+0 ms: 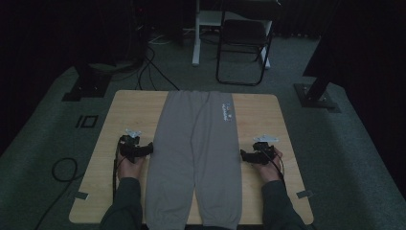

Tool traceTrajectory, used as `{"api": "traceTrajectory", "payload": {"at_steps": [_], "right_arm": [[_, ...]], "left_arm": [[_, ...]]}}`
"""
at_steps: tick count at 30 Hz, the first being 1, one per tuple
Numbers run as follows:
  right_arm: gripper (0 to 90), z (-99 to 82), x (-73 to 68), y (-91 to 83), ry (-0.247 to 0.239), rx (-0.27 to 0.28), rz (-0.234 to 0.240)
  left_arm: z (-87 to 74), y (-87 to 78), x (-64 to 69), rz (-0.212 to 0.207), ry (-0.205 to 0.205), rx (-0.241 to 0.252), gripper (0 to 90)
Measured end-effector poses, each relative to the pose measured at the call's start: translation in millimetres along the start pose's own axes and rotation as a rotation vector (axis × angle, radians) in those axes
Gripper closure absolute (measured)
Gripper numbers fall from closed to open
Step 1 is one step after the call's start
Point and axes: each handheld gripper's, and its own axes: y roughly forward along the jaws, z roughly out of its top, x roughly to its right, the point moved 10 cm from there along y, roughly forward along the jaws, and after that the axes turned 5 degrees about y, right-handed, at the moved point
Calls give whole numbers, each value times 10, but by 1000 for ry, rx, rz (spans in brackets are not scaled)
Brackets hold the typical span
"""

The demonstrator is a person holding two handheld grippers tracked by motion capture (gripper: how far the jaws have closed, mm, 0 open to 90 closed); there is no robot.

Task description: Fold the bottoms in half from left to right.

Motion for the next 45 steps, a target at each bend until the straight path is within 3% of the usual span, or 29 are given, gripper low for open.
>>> {"api": "traceTrajectory", "payload": {"at_steps": [2,9,11,14,17,20,21,27,34,37,39,41,42,43,45], "right_arm": [[149,1,-4,-6,-3,4,3],[190,-3,-27,-20,-9,12,10],[190,-4,-27,-21,-8,12,9],[190,-3,-27,-20,-8,12,10],[198,-5,-31,-23,-8,12,9],[295,-9,-53,-47,-11,12,12],[328,-11,-77,-64,-21,13,21],[338,73,-330,-200,-79,80,85],[359,-55,-545,-165,-116,40,130],[462,-132,-584,-161,-121,6,124],[616,-162,-612,-208,-130,-3,135],[708,-200,-641,-255,-131,-13,137],[708,-200,-641,-255,-131,-13,137],[785,-244,-668,-305,-137,-28,148],[838,-284,-686,-346,-142,-40,157]], "left_arm": [[-13,-35,22,-13,9,-20,261],[-55,-75,55,-28,26,-6,263],[-62,-103,52,-23,13,-1,333],[-66,-142,106,-79,-12,7,398],[-57,-177,203,-120,-11,23,392],[-54,-191,293,-145,-4,29,382],[-52,-199,325,-154,-1,31,382],[-95,-209,484,-169,42,13,379],[-125,-228,487,-129,70,15,445],[-141,-248,476,-109,84,10,519],[-141,-256,470,-117,81,14,624],[-145,-264,464,-131,75,11,722],[-145,-264,464,-131,75,11,768],[-154,-272,453,-143,69,8,805],[-164,-281,446,-154,65,7,849]]}}
